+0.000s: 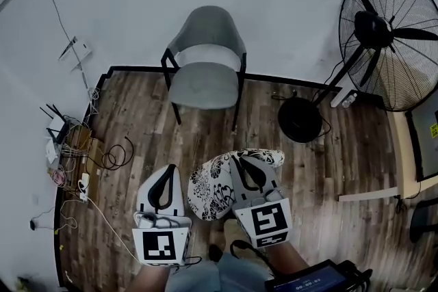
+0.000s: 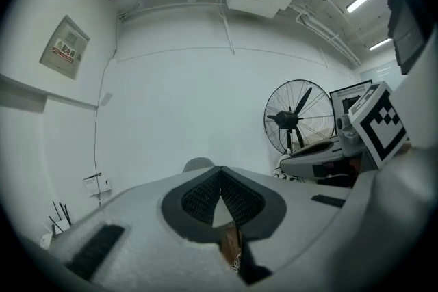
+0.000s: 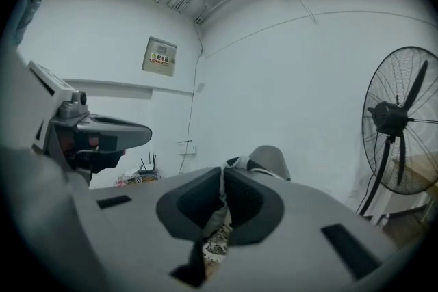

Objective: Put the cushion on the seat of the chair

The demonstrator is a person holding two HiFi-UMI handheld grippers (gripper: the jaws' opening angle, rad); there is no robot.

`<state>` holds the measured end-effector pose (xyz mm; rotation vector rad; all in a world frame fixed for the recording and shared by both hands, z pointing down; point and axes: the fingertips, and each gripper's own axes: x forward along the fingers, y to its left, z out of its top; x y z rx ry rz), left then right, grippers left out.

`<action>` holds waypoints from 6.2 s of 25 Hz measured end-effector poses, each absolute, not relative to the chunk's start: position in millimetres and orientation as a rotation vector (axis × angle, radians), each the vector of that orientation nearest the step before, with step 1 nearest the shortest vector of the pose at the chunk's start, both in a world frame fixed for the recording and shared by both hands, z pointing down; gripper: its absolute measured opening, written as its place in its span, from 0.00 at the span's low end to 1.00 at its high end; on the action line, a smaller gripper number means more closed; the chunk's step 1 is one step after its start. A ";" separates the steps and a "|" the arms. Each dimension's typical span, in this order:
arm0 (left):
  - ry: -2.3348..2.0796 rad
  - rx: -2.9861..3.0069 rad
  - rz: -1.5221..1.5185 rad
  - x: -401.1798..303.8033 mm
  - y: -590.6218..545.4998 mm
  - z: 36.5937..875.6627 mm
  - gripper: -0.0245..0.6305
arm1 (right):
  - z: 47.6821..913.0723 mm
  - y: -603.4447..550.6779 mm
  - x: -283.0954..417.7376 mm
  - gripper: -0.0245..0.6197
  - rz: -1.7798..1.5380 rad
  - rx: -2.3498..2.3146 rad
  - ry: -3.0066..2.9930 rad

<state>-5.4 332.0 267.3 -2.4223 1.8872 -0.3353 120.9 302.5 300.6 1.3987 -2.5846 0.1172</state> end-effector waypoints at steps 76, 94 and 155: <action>2.030 -2.495 -0.375 -231.6 -281.1 306.9 0.05 | 374.4 -312.6 -68.4 0.06 0.227 1.377 -2.362; 2.060 -2.592 -0.560 -207.9 -354.3 407.3 0.05 | 614.5 -344.2 -13.6 0.07 0.810 1.527 -2.050; 1.605 -2.896 -0.668 -103.2 -307.2 512.5 0.05 | 815.8 -151.5 9.6 0.08 1.862 1.256 -1.920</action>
